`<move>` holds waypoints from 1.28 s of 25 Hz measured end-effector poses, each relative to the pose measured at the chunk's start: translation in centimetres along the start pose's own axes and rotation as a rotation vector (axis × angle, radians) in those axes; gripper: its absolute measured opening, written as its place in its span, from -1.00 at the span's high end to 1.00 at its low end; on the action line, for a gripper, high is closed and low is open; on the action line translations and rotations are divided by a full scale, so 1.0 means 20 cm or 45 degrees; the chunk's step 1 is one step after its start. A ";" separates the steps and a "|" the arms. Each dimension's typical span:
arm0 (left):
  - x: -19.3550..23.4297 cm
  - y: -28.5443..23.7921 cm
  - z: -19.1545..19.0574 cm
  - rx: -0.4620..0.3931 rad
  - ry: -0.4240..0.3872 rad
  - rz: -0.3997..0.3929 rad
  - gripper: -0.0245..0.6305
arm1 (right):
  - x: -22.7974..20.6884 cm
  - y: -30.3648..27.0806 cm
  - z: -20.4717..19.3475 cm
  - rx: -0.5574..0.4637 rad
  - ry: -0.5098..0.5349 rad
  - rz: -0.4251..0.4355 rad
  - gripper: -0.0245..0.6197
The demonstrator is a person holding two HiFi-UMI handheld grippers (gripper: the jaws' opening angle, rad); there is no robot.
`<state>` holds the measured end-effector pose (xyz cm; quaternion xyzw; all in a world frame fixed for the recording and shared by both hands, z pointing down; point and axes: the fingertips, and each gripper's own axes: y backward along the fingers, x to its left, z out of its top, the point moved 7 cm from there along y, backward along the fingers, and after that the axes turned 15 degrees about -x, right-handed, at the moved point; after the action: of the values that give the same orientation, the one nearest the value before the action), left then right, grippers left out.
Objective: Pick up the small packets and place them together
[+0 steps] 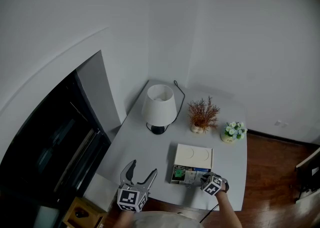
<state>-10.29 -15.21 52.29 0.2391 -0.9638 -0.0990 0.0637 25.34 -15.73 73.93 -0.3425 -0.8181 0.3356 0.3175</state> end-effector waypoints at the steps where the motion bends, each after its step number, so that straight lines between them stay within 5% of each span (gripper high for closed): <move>1: 0.00 0.00 0.00 0.001 -0.001 -0.001 -0.22 | 0.01 -0.02 -0.01 0.038 0.016 0.014 0.61; 2: 0.00 0.00 0.00 0.003 -0.001 -0.002 -0.22 | 0.03 -0.05 -0.01 0.067 0.028 0.024 0.26; 3: 0.00 -0.01 0.00 0.004 0.000 -0.004 -0.22 | 0.03 -0.07 -0.01 0.089 0.037 0.029 0.15; 7: 0.01 0.00 -0.01 0.010 -0.004 -0.004 -0.22 | 0.02 -0.15 -0.01 0.167 0.036 0.052 0.14; 9: 0.01 0.00 -0.01 0.010 -0.003 0.006 -0.22 | 0.01 -0.15 0.00 0.193 -0.003 0.068 0.21; 12: 0.02 0.01 -0.01 0.010 -0.004 0.016 -0.22 | 0.00 -0.12 0.00 0.177 -0.032 0.061 0.58; 16: 0.04 0.02 -0.01 0.013 -0.004 0.033 -0.22 | -0.01 -0.04 -0.01 0.122 -0.027 0.041 0.70; 24: 0.06 0.02 -0.02 0.012 -0.007 0.050 -0.21 | -0.24 0.11 0.19 -0.048 0.103 -0.098 0.71; 32: 0.07 0.02 0.00 0.020 -0.033 0.053 -0.21 | -0.51 -0.13 0.27 0.034 0.294 -0.002 0.68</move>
<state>-11.62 -15.48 52.48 0.2182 -0.9701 -0.0932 0.0515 26.06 -26.84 69.87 -0.3738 -0.7718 0.3046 0.4144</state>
